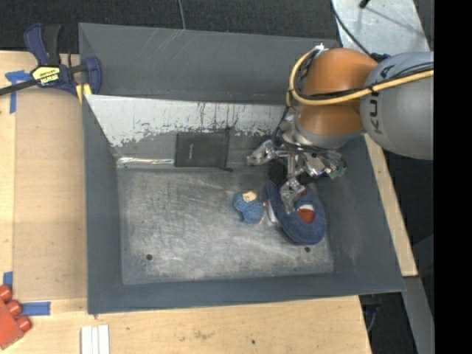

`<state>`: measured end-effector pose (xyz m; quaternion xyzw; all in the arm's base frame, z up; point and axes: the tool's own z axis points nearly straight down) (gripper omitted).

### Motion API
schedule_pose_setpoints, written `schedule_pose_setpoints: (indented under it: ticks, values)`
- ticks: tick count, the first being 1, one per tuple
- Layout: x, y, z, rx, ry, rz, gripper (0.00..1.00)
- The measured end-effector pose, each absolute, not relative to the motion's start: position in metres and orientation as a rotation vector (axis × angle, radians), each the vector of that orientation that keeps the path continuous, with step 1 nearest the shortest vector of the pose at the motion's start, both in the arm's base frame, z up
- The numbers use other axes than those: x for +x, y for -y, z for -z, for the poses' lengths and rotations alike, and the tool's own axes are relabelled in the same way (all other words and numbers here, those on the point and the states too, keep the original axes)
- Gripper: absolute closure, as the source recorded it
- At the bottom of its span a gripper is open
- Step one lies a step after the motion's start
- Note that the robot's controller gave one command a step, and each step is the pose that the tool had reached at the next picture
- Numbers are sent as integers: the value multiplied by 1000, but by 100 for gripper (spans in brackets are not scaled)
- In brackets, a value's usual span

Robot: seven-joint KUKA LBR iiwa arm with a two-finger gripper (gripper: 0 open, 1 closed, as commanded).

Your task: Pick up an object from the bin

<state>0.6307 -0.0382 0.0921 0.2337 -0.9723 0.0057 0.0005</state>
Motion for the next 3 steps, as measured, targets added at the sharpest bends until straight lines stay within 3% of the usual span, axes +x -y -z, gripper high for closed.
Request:
schedule_pose_setpoints:
  ticks: [1, 2, 3]
  values:
    - [630, 38, -93, 733, 3048, -15, 100]
    - [605, 7, -286, 1118, 2950, -6, 100]
    - [588, -10, -126, 1530, 2741, 4, 100]
